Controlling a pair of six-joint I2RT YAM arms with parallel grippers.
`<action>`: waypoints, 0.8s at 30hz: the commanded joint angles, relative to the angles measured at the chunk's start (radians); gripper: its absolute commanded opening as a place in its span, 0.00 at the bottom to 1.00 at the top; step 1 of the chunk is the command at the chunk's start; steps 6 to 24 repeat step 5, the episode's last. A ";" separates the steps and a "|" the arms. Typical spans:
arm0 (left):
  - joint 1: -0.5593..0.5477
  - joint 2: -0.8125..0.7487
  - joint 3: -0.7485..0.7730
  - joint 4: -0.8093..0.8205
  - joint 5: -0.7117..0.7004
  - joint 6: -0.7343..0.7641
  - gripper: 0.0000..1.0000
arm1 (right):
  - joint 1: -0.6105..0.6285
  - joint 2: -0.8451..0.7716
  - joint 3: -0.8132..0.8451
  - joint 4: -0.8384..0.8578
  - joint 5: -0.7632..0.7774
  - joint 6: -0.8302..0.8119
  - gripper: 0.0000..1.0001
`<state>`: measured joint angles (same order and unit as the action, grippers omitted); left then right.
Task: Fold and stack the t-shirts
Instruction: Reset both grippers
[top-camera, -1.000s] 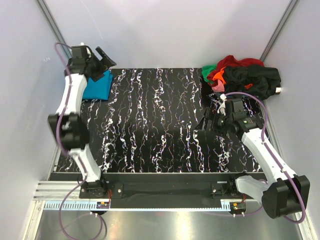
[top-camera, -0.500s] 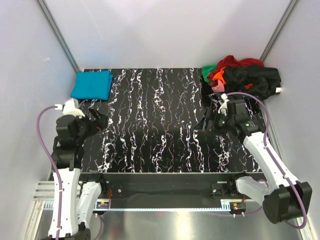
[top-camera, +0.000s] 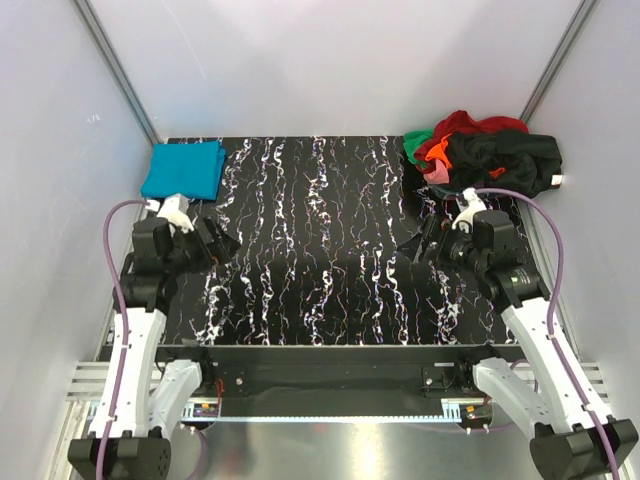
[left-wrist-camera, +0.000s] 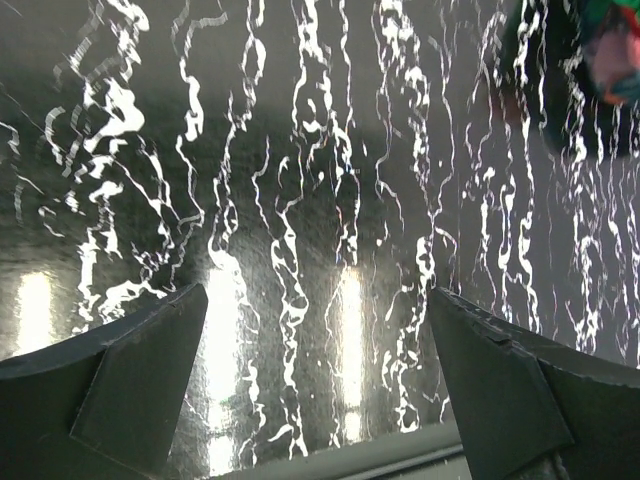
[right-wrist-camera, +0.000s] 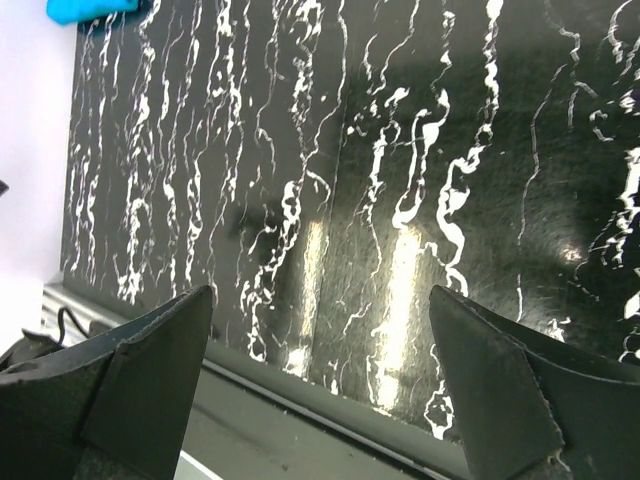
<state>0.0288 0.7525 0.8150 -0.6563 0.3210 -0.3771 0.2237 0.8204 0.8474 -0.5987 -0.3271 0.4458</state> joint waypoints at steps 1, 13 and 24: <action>-0.003 -0.004 0.007 0.043 0.066 0.018 0.99 | 0.005 -0.012 0.015 0.045 0.056 0.014 0.97; -0.003 -0.015 0.004 0.043 0.078 0.018 0.99 | 0.005 -0.020 0.033 0.053 0.025 0.016 0.97; -0.003 -0.015 0.004 0.043 0.078 0.018 0.99 | 0.005 -0.020 0.033 0.053 0.025 0.016 0.97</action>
